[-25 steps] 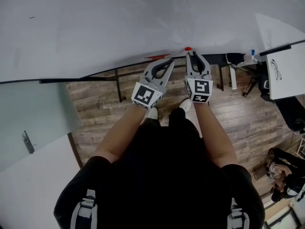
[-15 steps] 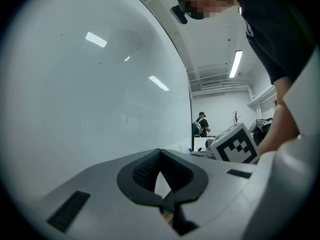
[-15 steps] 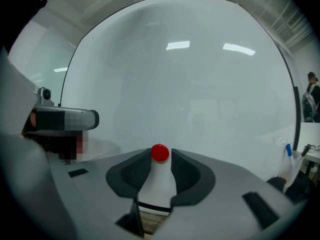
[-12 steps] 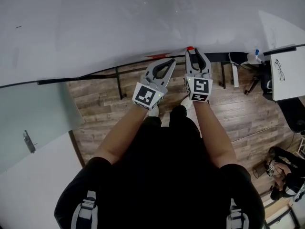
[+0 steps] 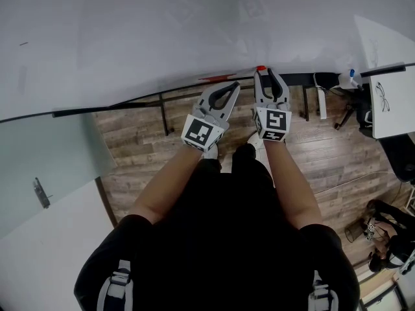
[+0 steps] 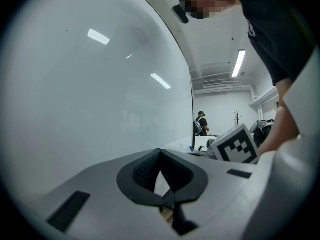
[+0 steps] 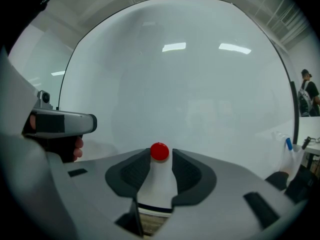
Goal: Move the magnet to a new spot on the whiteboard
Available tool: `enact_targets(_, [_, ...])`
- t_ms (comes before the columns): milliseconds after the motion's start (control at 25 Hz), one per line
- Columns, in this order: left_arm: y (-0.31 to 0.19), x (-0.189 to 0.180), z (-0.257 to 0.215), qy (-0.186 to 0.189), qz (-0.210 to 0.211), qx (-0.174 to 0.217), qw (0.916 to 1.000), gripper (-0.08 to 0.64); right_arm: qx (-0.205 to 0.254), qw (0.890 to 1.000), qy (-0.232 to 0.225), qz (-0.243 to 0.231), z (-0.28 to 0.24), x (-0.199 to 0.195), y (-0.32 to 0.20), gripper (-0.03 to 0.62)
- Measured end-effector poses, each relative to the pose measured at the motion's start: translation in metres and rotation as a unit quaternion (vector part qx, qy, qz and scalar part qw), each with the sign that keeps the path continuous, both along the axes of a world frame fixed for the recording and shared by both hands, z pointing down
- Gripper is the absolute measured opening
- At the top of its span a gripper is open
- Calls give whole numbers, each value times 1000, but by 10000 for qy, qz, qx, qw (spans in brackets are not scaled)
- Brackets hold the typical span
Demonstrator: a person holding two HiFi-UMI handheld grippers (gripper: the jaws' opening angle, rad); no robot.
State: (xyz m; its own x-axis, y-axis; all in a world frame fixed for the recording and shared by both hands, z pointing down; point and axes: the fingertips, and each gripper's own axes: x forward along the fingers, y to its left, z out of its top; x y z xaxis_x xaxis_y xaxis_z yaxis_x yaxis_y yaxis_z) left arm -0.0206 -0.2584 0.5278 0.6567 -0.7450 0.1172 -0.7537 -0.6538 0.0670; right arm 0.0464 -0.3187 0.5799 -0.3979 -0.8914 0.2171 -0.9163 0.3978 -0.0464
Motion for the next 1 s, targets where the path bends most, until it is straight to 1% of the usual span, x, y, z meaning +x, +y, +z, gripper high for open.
enact_targets(280, [-1,-1,-3,-3,-14,5,10000,3,25,10000,-15,-78,-2,-3,3,137])
enact_targets(480, [0,-3,-2,-73,-15,17,10000,3,13,10000,-35,-81,-1,-5,1,143])
enact_targets(680, [1,-4,-3,-80,-62,17,9999,3,36,10000,21,-30,0,-4,-4,125])
enact_targets(800, [4,-6,-1,-164,-60,19,9998,3,21,10000,64,-7,1,-3,-5,120])
enact_targets(1000, [7,-12,-5,-195,-99,41,9998,3,49,10000,42,-65,-4,-4,-3,115])
